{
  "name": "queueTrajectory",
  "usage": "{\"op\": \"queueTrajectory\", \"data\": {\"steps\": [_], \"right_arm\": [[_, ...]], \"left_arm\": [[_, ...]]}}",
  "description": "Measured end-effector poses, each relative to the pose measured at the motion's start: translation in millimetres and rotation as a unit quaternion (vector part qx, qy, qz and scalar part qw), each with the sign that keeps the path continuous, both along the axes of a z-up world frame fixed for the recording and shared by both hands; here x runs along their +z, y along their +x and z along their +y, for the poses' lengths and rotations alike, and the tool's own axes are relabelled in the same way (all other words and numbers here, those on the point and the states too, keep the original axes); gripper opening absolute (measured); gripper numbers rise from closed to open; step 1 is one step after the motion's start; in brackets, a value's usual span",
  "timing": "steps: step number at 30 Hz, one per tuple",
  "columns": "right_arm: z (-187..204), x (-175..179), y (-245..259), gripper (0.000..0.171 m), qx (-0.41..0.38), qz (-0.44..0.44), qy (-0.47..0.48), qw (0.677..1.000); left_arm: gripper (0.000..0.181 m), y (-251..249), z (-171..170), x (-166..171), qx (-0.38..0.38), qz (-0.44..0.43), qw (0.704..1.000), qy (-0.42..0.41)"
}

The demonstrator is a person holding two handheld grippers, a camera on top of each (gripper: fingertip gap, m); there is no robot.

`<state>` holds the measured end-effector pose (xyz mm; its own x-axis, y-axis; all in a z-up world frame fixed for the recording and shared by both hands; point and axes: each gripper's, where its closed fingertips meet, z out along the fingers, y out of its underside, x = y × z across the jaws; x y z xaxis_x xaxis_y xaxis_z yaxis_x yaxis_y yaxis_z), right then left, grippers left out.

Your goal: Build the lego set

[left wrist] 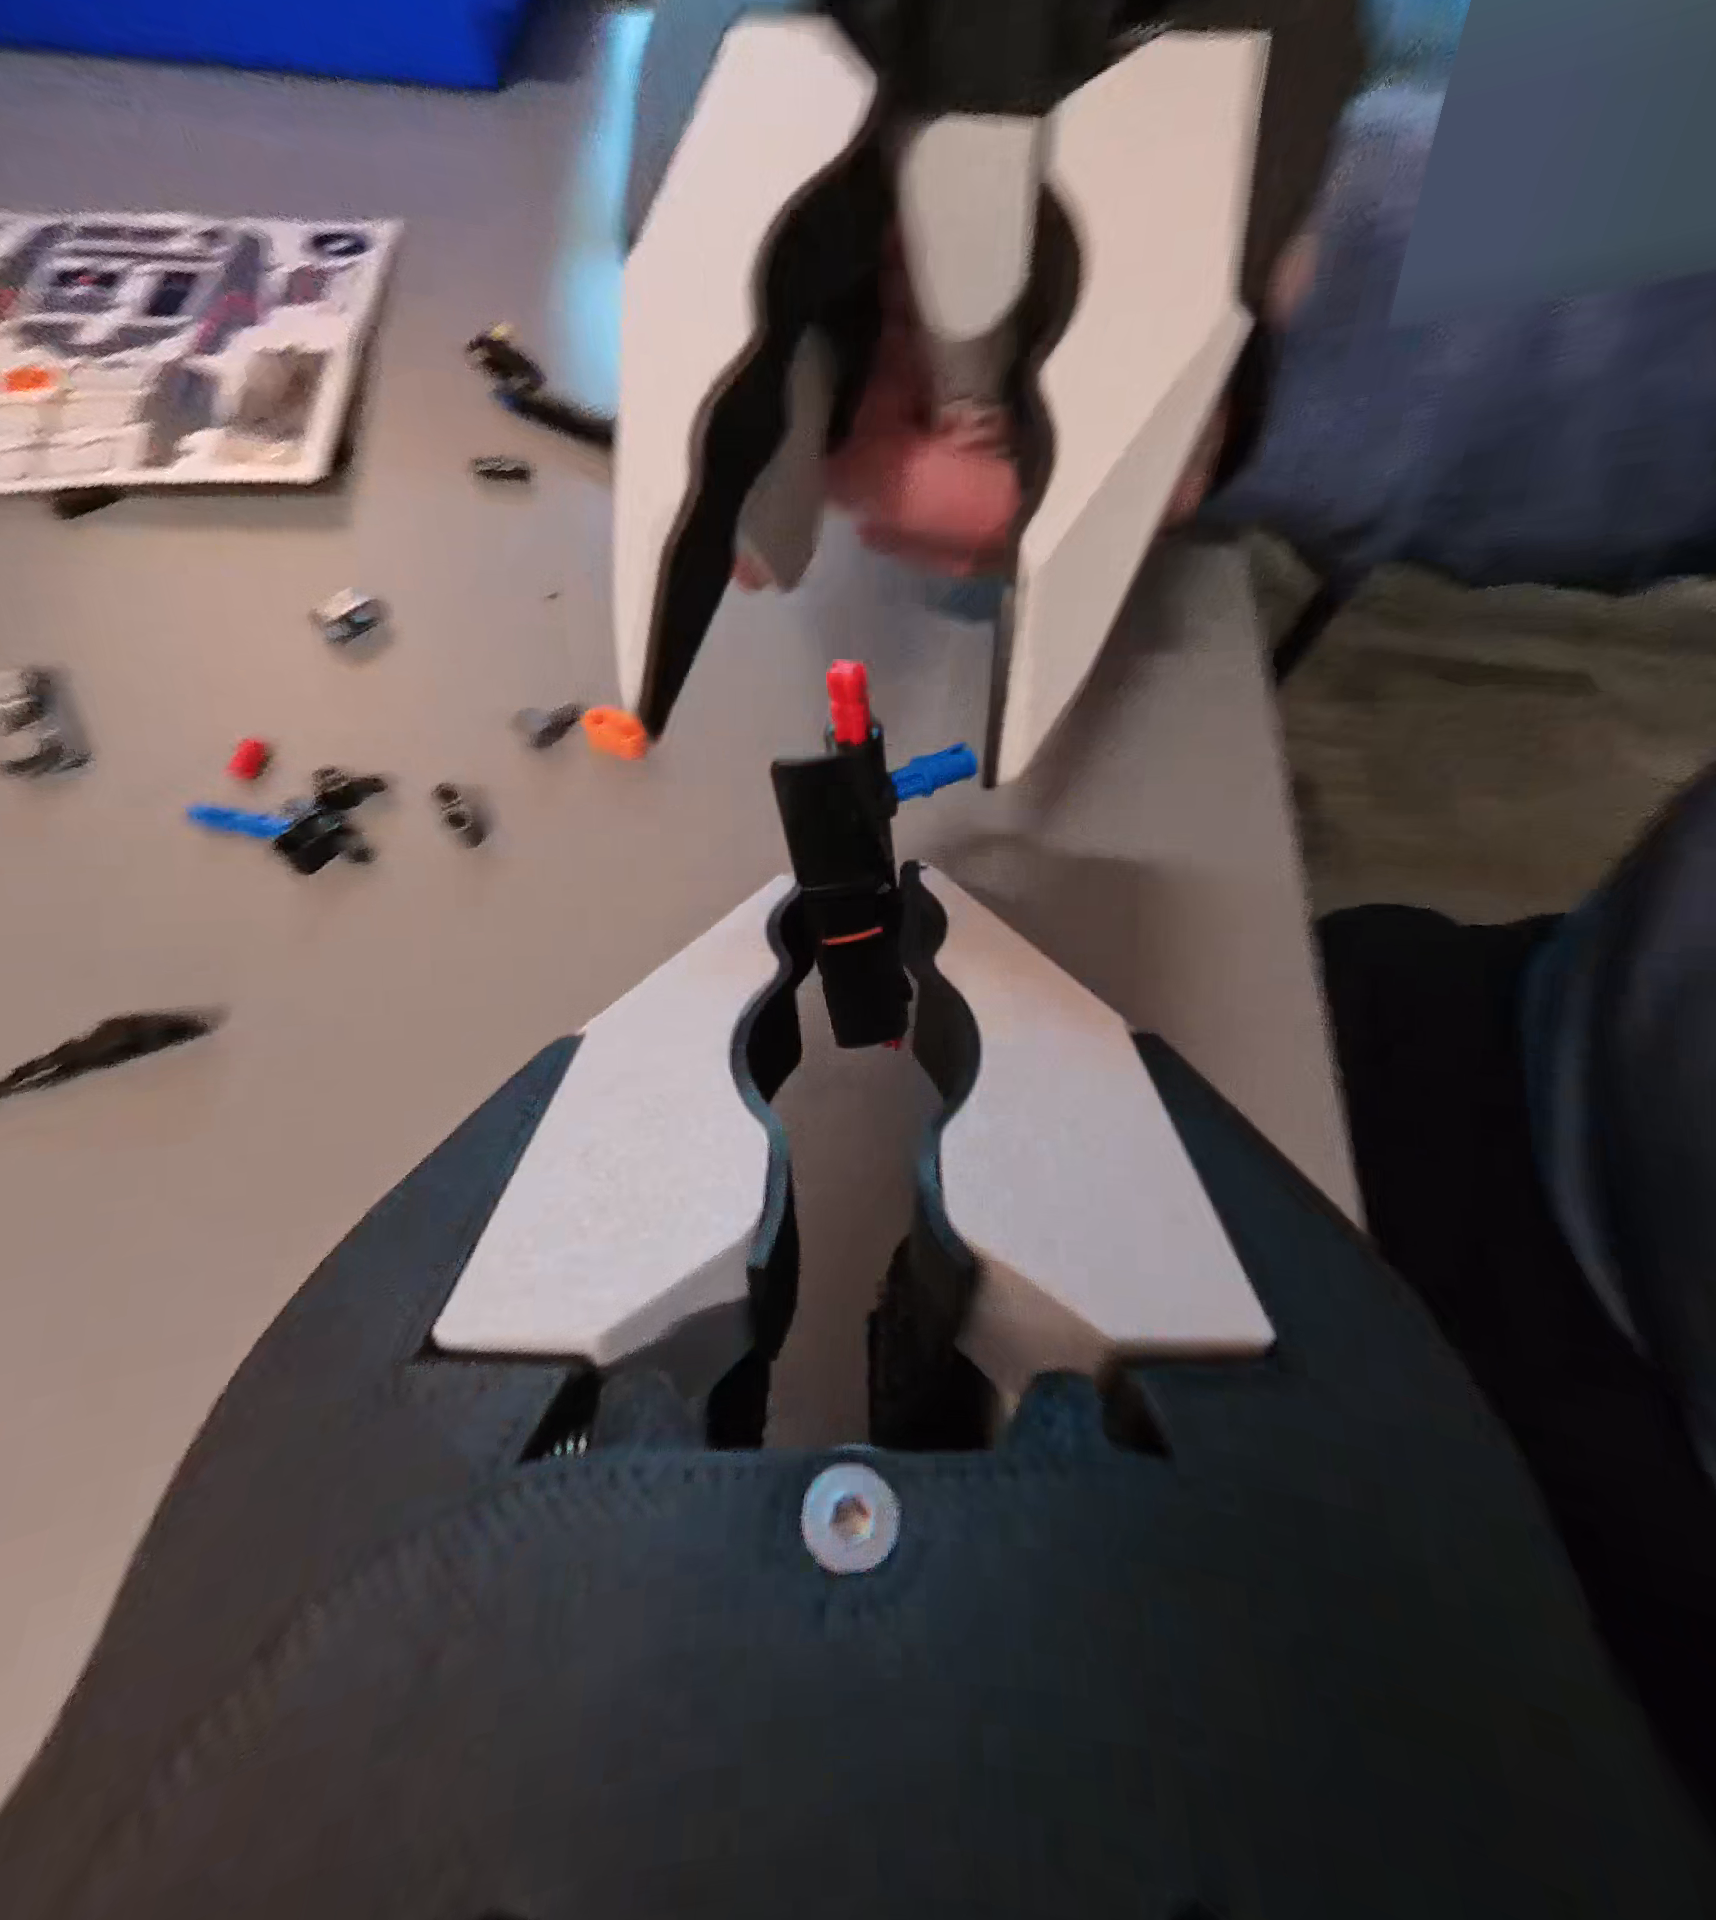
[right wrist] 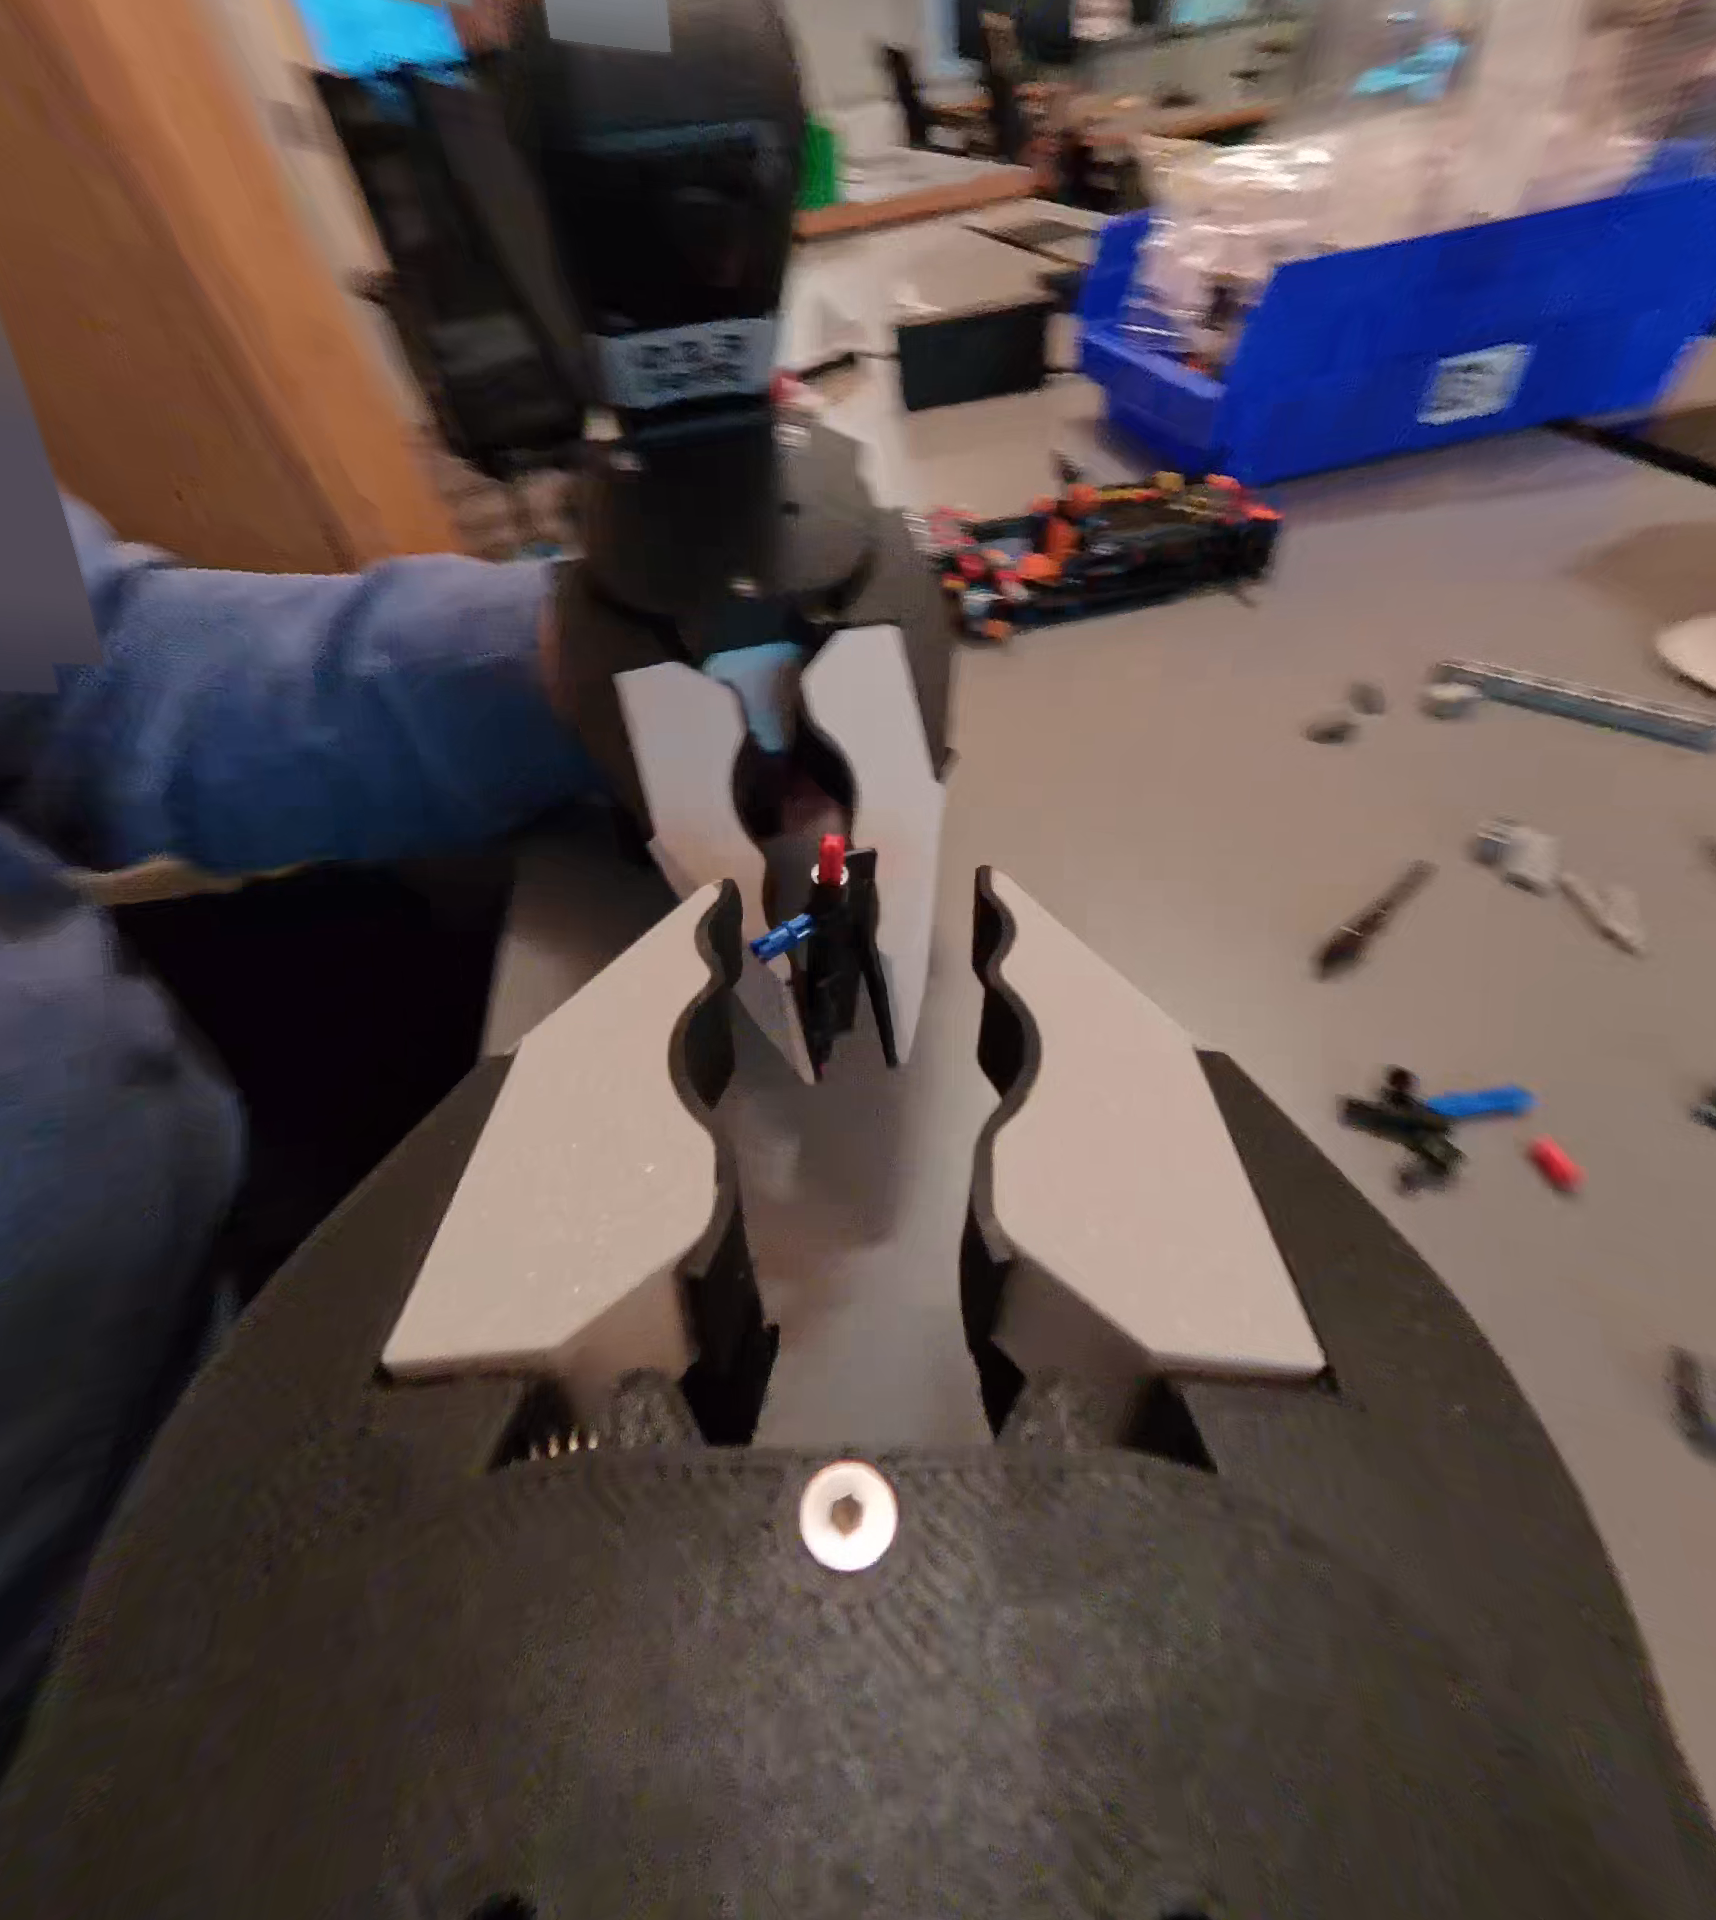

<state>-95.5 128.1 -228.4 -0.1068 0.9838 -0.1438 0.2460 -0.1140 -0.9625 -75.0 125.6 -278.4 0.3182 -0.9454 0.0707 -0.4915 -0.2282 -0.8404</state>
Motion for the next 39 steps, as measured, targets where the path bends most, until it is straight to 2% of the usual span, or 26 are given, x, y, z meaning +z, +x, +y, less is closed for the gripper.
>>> {"op": "queueTrajectory", "data": {"steps": [1,3,7,10,14,16,18,23,25,39], "right_arm": [[-6,2,0,0.045,0.033,0.013,-0.015,0.999],[-18,3,1,0.046,0.086,0.027,-0.031,0.995],[-28,7,1,0.039,0.123,0.050,-0.027,0.991],[-29,5,-2,0.035,0.129,0.044,-0.031,0.990],[-32,9,-3,0.035,0.143,0.053,-0.057,0.987],[-33,10,-2,0.027,0.150,0.054,-0.068,0.985],[-34,9,-2,0.027,0.152,0.053,-0.064,0.985],[-39,9,0,0.040,0.162,0.051,-0.061,0.984],[-39,10,0,0.029,0.160,0.056,-0.057,0.984],[-40,10,3,0.026,0.163,0.061,-0.040,0.984]], "left_arm": [[0.014,4,-9,4,-0.033,-0.024,0.999,-0.014],[0.014,6,-11,9,-0.049,-0.054,0.997,-0.025],[0.015,9,-22,17,-0.086,-0.098,0.990,-0.055],[0.014,11,-25,22,-0.104,-0.115,0.986,-0.059],[0.015,14,-28,16,-0.118,-0.094,0.987,-0.056],[0.015,15,-28,15,-0.119,-0.085,0.988,-0.045],[0.015,16,-29,14,-0.123,-0.081,0.988,-0.040],[0.014,17,-29,20,-0.125,-0.084,0.988,-0.021],[0.014,16,-30,20,-0.127,-0.078,0.989,-0.017],[0.014,20,-30,21,-0.137,-0.060,0.989,-0.003]]}}
